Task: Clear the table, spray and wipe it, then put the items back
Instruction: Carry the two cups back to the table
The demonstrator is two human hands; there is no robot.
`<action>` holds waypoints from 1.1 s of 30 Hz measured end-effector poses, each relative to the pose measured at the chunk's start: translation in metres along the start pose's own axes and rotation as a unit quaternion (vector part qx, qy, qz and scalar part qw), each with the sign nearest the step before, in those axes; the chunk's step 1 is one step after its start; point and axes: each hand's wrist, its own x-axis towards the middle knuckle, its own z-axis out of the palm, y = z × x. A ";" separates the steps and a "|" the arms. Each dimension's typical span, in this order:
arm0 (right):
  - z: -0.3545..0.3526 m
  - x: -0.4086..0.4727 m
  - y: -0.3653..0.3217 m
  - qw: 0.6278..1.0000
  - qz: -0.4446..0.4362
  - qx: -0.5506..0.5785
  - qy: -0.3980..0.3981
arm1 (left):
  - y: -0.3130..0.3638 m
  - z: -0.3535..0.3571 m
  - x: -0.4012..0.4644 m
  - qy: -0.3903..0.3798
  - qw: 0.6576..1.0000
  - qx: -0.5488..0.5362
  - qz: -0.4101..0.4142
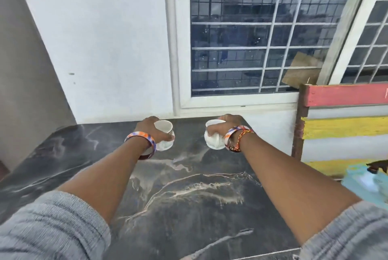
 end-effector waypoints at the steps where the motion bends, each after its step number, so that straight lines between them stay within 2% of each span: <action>1: 0.009 0.003 -0.006 1.000 0.003 -0.010 0.003 | -0.007 -0.005 0.006 0.004 1.000 0.008 -0.006; 8: 0.076 0.073 -0.026 0.999 0.023 0.031 -0.032 | -0.058 -0.026 0.062 0.039 0.997 0.030 -0.061; 12: 0.132 0.131 -0.034 0.996 0.006 -0.042 -0.082 | -0.102 -0.047 0.099 0.054 0.991 0.065 -0.107; 15: 0.173 0.157 -0.030 0.996 -0.002 -0.074 -0.056 | -0.134 -0.067 0.114 0.059 0.986 0.074 -0.141; 19: 0.235 0.190 -0.044 0.986 -0.032 -0.151 -0.062 | -0.181 -0.099 0.138 0.069 0.975 0.099 -0.186; 25: 0.322 0.239 -0.072 0.984 -0.050 -0.160 -0.056 | -0.264 -0.135 0.207 0.096 0.974 0.091 -0.183; 33: 0.400 0.296 -0.081 0.981 -0.032 -0.189 -0.021 | -0.307 -0.148 0.270 0.103 0.978 0.110 -0.146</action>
